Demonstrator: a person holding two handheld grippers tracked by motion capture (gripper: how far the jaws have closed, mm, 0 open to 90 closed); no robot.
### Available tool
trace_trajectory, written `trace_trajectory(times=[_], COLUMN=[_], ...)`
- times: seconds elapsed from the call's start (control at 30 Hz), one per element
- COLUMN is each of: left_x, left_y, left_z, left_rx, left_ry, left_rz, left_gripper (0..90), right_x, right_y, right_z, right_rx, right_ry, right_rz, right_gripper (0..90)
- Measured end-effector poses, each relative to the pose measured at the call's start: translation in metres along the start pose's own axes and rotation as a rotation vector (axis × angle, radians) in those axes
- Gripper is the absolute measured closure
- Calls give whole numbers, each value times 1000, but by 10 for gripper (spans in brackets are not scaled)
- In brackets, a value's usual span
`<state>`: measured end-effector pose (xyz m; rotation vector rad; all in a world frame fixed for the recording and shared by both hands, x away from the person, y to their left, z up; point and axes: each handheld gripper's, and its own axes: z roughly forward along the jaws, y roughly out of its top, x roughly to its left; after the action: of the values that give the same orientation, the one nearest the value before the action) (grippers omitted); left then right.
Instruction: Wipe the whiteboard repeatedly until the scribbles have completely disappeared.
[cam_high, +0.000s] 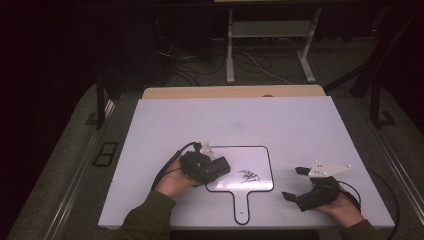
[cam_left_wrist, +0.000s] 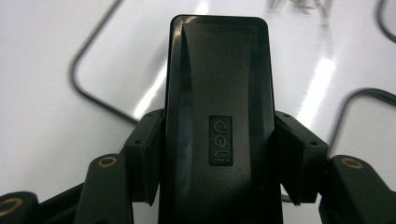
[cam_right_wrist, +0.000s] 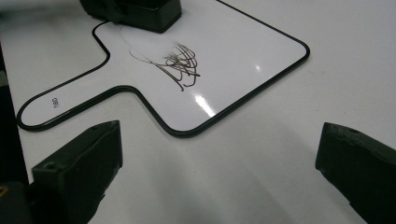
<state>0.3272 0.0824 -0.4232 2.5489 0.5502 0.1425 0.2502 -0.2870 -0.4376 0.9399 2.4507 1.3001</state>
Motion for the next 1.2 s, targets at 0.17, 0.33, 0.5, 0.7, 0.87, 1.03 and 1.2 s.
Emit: trace_trajectory(times=[0.17,0.33,0.5,0.7,0.87,1.03,1.2], left_x=[-12,0,8,-8,-17,-5,-11], left_y=[2,3,2,5,11,16,20], left_z=[0,1,2,2,5,9,11], left_rx=[14,9,2,19,29,17,29], left_ry=[-19,41,34,-10,-8,27,-15], left_rz=[44,18,0,51,93,57,82], left_gripper=[392,392,392,392,392,392,392], right_x=[0,0,0,0,1,0,0], right_y=[0,0,0,0,0,0,0], right_z=[0,0,0,0,1,1,1], right_rx=[1,2,2,2,5,4,6], right_ry=[1,1,0,0,1,0,1], right_rz=[-1,-2,0,-1,-3,-2,-1], right_gripper=[0,0,0,0,0,0,0])
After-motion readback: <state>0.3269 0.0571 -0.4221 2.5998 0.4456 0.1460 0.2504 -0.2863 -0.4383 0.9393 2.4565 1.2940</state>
